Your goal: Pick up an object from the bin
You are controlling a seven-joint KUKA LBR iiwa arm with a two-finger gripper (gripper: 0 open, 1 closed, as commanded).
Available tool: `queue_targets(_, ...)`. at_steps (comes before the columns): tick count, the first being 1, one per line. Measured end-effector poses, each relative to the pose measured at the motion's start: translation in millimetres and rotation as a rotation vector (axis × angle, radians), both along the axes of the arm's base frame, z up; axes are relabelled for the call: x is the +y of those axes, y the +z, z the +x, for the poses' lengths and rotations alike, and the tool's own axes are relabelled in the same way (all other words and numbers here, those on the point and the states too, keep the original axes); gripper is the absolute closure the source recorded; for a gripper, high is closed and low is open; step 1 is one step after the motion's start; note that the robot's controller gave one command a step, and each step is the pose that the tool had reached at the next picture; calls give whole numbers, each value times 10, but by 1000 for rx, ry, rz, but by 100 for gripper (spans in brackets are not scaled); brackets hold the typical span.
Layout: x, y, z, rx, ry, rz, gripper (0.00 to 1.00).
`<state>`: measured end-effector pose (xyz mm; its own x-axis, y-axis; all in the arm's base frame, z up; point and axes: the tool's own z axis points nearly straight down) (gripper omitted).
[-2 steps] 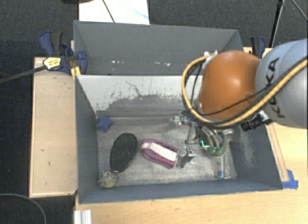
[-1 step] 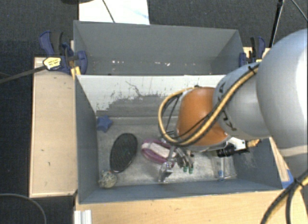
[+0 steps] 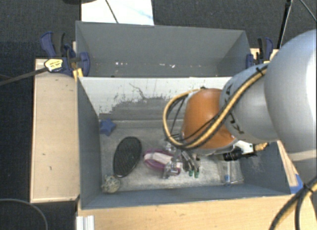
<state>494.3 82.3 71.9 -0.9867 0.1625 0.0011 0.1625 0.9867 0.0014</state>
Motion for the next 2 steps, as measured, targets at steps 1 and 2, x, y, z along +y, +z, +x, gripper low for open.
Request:
queue_targets(1, 6, 1269, 65, -9, -23, 0, 100)
queue_targets(2, -117, 1901, 172, -10, -46, 0, 100)
